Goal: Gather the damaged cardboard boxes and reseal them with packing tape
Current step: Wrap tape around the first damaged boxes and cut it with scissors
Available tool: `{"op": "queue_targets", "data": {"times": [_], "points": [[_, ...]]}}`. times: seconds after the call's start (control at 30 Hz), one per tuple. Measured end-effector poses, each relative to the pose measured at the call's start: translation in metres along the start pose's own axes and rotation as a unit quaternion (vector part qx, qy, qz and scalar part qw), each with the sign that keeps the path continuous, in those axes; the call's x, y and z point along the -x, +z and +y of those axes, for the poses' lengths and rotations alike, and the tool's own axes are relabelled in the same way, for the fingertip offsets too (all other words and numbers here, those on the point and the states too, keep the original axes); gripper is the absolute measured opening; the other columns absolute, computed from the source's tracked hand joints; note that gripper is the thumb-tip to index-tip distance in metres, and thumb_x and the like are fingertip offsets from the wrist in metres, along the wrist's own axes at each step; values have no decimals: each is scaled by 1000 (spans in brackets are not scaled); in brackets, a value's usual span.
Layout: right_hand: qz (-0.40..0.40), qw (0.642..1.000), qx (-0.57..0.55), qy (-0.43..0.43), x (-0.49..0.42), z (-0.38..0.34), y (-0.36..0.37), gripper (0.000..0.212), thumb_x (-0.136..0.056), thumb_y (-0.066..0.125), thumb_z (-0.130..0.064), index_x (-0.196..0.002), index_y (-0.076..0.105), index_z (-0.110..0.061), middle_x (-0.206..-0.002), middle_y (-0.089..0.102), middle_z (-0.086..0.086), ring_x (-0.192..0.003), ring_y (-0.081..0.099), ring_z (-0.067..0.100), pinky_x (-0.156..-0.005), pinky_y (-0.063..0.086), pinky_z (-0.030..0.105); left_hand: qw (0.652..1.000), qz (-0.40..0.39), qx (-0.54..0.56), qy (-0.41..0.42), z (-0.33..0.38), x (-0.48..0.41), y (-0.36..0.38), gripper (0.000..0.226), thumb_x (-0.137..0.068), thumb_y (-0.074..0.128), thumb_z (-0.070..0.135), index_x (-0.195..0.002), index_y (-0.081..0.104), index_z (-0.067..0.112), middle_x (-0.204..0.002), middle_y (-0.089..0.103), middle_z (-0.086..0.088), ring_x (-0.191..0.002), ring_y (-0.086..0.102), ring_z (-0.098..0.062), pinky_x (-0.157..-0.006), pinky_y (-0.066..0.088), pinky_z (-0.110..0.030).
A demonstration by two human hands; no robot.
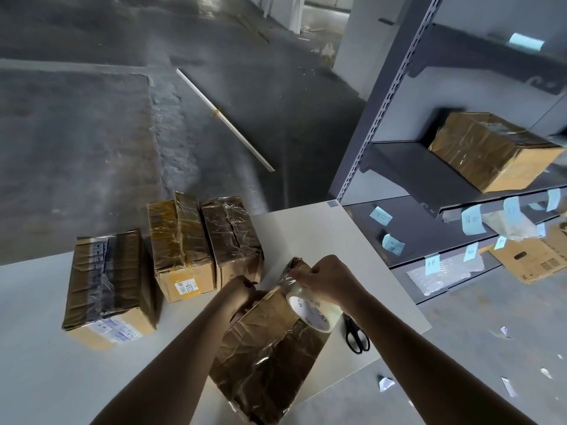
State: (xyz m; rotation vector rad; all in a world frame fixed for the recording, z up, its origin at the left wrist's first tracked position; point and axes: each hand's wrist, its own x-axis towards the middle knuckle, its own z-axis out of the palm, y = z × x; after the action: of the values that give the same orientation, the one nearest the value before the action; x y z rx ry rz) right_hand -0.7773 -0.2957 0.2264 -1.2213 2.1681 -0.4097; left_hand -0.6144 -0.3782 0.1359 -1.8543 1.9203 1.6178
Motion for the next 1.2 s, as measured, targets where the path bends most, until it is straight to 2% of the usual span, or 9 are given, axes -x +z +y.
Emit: {"op": "queue_targets", "data": {"times": [0.07, 0.13, 0.2, 0.37, 0.53, 0.67, 0.87, 1.07, 1.2], "points": [[3, 1000, 0, 1, 0, 1, -2, 52, -84, 71, -50, -51, 47, -16, -44, 41, -4, -44, 44, 9, -54, 36, 24, 1000, 6, 7, 23, 1, 4, -5, 44, -93, 66, 19, -131, 52, 3, -102, 64, -12, -81, 62, -21, -66, 50, -29], [1, 1000, -11, 3, -1, 3, -2, 54, -82, 72, -49, -50, 45, -16, -38, 37, -9, -42, 41, 9, -54, 36, 26, 995, 29, -34, 92, 4, 9, -11, 34, -98, 56, 14, -131, 54, 7, -125, 61, -13, -105, 62, -23, -87, 51, -35], [-3, 1000, -19, 6, -1, 3, -1, 52, -81, 72, -50, -50, 47, -16, -34, 36, -10, -41, 40, 8, -54, 35, 27, 982, 10, -51, 182, 5, 21, -16, 31, -102, 49, 26, -131, 51, 15, -133, 57, -11, -114, 58, -18, -96, 50, -37], [-18, 999, -38, 4, 5, -2, -4, 45, -84, 70, -49, -60, 57, -13, -52, 50, 0, -49, 48, 13, -52, 34, 25, 927, -12, -224, 300, -6, 69, 4, 83, -90, 44, 70, -153, 16, 23, -159, 24, -3, -145, 29, -26, -113, 36, -49], [-25, 997, -73, 3, 8, -3, -4, 41, -89, 68, -44, -65, 61, -11, -64, 54, 7, -54, 50, 14, -55, 34, 25, 903, 80, -332, 261, -8, 96, 40, 122, -78, 41, 86, -155, -17, 12, -163, -20, -10, -152, -12, -27, -120, -1, -46], [-30, 995, -95, -1, 11, 1, -4, 44, -90, 66, -46, -66, 60, -10, -64, 53, 6, -56, 50, 16, -55, 34, 25, 903, 148, -317, 250, -8, 95, 58, 134, -67, 42, 94, -155, -14, 10, -165, -15, -10, -152, -9, -25, -120, -2, -48], [-49, 986, -148, -56, 23, 17, -7, 51, -95, 59, -51, -61, 61, -13, -53, 53, -4, -47, 47, 7, -45, 33, 15, 913, 145, -310, 222, -4, 87, 68, 147, -52, 42, 101, -151, -21, 13, -162, -25, -4, -149, -23, -24, -114, -14, -62], [-54, 977, -195, -70, 29, 31, -4, 51, -92, 58, -58, -71, 69, -13, -73, 65, 9, -66, 58, 15, -60, 43, 26, 921, 135, -302, 207, -3, 84, 65, 146, -55, 44, 99, -148, -29, 15, -162, -27, -2, -149, -24, -22, -112, -16, -63], [-19, 975, -201, -90, 26, 27, -14, 57, -91, 63, -51, -69, 65, 2, -67, 59, 14, -64, 53, 16, -60, 39, 28, 918, 132, -312, 205, -2, 85, 65, 145, -57, 43, 99, -149, -29, 13, -162, -27, -2, -148, -25, -21, -111, -16, -64]]}}
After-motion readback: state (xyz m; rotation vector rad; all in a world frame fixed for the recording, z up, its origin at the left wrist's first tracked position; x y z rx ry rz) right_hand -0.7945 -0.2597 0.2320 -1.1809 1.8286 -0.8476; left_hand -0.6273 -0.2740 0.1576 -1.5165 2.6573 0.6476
